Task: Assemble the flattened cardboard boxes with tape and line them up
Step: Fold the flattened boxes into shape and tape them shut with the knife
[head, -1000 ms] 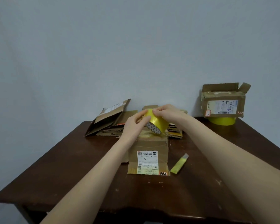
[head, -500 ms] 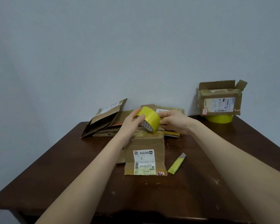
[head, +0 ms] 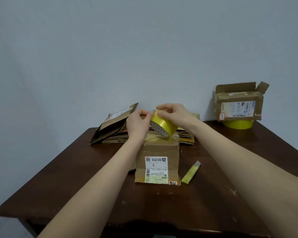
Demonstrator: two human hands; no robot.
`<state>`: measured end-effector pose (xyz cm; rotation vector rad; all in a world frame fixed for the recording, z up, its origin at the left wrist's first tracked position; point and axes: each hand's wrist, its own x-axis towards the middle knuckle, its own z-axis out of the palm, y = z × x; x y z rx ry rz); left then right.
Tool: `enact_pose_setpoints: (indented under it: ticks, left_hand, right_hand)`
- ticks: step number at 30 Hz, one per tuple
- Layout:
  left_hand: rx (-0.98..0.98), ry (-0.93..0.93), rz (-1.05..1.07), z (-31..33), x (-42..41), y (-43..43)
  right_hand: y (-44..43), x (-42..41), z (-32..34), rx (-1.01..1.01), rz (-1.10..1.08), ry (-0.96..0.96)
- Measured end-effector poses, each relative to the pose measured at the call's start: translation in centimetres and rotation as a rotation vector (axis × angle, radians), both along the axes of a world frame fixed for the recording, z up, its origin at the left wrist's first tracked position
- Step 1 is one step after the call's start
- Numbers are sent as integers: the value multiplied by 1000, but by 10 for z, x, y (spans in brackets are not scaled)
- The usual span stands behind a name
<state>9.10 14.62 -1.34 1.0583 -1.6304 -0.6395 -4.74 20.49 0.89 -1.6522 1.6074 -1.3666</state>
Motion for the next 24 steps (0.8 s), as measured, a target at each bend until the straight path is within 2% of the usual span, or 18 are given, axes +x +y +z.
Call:
enact_pose_setpoints:
  ticks: [3,5,9,12,14,18,24]
  left_hand:
    - [64,40,72,-7,5,-5]
    - [130,104,63,-14,8,-9]
    - [199,212,59,-16,13,-10]
    - [232,271,61,-14,15,-9]
    - [257,267,73,-17,16,-8]
    - [286,290,153,-21,29,-16]
    - [336,293,215,-28,47,-25]
  right_hand:
    - [3,-7,-7,158,77,236]
    - [5,-10,-13,172,65,236]
    - [2,-11,-9,21,-75,148]
    - [-2,-6,-1,-30,-59,136]
    - [-4,-3,5,-41,-75,167]
    - [-13,-4,4,17,-63,389]
    - [-17,-2,7,69,-65,399]
